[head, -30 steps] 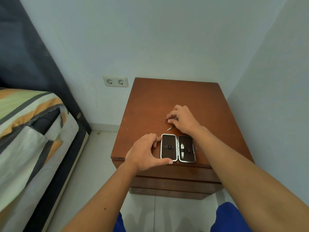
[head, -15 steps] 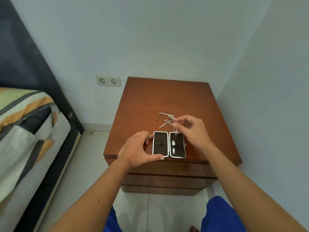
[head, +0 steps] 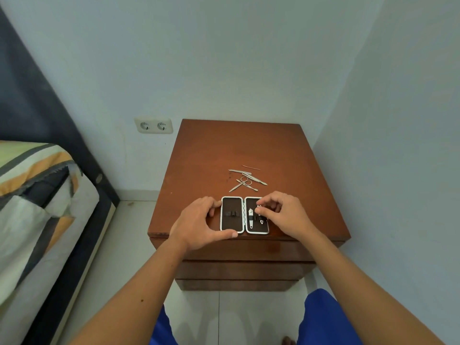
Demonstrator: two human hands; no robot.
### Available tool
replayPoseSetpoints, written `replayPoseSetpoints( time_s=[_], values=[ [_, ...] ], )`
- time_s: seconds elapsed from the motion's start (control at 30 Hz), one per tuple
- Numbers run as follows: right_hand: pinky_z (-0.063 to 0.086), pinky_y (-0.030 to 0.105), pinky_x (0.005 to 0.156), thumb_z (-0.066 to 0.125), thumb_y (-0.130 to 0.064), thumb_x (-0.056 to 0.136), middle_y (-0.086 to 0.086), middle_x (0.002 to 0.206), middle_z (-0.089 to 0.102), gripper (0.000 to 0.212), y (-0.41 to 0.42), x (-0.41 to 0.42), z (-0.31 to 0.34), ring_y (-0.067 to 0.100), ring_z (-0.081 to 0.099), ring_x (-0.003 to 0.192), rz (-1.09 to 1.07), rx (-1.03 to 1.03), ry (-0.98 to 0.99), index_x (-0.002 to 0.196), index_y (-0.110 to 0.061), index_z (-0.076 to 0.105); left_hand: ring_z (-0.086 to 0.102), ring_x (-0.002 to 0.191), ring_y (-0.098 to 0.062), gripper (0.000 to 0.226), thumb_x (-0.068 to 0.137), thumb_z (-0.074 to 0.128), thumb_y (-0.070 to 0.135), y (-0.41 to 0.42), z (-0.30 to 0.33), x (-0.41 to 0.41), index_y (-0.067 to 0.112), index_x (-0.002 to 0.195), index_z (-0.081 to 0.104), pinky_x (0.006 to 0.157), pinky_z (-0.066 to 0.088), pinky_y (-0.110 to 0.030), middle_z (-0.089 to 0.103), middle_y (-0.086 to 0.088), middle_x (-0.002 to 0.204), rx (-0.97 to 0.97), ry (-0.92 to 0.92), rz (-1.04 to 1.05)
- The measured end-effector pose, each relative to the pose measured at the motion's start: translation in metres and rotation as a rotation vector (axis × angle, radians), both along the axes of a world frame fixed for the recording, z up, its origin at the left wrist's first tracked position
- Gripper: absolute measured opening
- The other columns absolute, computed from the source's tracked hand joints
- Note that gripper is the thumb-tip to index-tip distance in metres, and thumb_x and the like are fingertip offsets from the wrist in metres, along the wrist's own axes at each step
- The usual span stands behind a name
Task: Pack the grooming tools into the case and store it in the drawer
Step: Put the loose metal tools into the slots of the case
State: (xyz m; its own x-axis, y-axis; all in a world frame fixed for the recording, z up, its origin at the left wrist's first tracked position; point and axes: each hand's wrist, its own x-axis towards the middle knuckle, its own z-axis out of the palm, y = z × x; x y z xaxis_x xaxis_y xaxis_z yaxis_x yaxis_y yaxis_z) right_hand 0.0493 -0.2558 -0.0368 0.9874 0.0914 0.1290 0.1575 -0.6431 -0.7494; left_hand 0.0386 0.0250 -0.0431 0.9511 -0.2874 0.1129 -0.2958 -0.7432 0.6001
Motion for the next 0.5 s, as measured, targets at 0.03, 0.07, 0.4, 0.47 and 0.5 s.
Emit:
replayPoseSetpoints(
  time_s=[0.03,0.07,0.4,0.47,0.5],
  values=[
    [0.038,0.016,0.069,0.087,-0.031,0.084,-0.015,0.085,0.068,0.016,-0.001,-0.002,-0.001,0.002,0.055,0.076,0.027,-0.044,-0.025,0.098,-0.028,0.081,0.053,0.087,-0.004,0.077,0.059,0.080,0.087,0.000,0.000,0.000,0.033,0.111,0.060,0.069,0.040,-0.021,0.054,0.017,0.091,-0.001,-0.001,-0.002],
    [0.039,0.018,0.072,0.086,-0.033,0.084,-0.018,0.089,0.067,0.018,-0.003,-0.004,-0.002,0.003,0.055,0.080,0.056,-0.081,-0.043,0.101,-0.029,0.081,0.053,0.087,-0.004,0.077,0.058,0.079,0.087,0.000,-0.001,0.000,0.033,0.110,0.060,0.069,0.041,-0.022,0.053,0.017,0.091,-0.002,0.000,-0.005],
    [0.043,0.015,0.079,0.089,-0.044,0.078,-0.016,0.112,0.064,0.045,-0.015,-0.014,0.005,0.007,0.054,0.096,0.236,-0.228,-0.004,0.118,-0.029,0.074,0.055,0.088,-0.006,0.074,0.059,0.081,0.085,0.000,-0.002,-0.001,0.036,0.109,0.058,0.068,0.041,-0.021,0.054,0.018,0.091,-0.018,-0.002,-0.007],
    [0.043,0.016,0.078,0.090,-0.042,0.076,-0.015,0.110,0.065,0.043,-0.014,-0.015,0.005,0.006,0.054,0.094,0.238,-0.198,-0.001,0.115,-0.029,0.075,0.055,0.087,-0.005,0.075,0.058,0.079,0.087,0.000,-0.002,-0.001,0.035,0.109,0.059,0.069,0.040,-0.021,0.054,0.018,0.091,-0.020,-0.009,0.001],
    [0.044,0.017,0.078,0.090,-0.043,0.076,-0.016,0.109,0.065,0.043,-0.014,-0.015,0.005,0.006,0.055,0.093,0.236,-0.191,0.001,0.114,-0.030,0.076,0.055,0.087,-0.004,0.076,0.058,0.079,0.088,0.000,-0.002,0.000,0.035,0.109,0.059,0.069,0.040,-0.021,0.054,0.018,0.090,-0.020,-0.009,0.003]
  ],
)
